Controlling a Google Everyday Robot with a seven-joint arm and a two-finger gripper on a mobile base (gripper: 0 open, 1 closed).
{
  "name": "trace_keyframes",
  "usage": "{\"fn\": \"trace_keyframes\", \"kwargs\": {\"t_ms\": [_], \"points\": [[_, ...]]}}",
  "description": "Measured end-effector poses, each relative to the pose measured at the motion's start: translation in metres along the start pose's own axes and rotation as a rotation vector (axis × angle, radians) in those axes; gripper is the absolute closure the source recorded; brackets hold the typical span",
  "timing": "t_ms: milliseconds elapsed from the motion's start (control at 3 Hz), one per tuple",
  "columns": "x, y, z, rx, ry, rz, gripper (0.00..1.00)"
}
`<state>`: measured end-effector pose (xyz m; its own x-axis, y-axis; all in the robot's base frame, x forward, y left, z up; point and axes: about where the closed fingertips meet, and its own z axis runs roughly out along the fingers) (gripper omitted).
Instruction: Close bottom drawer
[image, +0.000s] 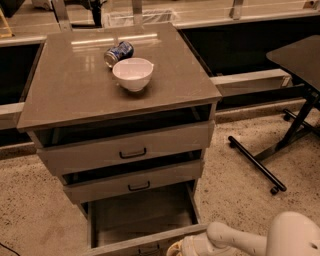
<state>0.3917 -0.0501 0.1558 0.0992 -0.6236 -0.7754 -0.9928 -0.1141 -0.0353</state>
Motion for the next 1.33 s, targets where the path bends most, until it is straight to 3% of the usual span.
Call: {"fn": "trace_keyframes", "kwargs": {"t_ms": [333, 667, 1000, 1333], "points": [[0.001, -0.010, 0.009, 0.146, -0.077, -0.006, 0.51], [0.001, -0.018, 0.018, 0.187, -0.127, -0.021, 0.27], [0.000, -0.027, 0.028, 0.182, -0.175, -0.037, 0.04], [0.000, -0.024, 0.028, 0.182, -0.177, -0.037, 0.00]]}}
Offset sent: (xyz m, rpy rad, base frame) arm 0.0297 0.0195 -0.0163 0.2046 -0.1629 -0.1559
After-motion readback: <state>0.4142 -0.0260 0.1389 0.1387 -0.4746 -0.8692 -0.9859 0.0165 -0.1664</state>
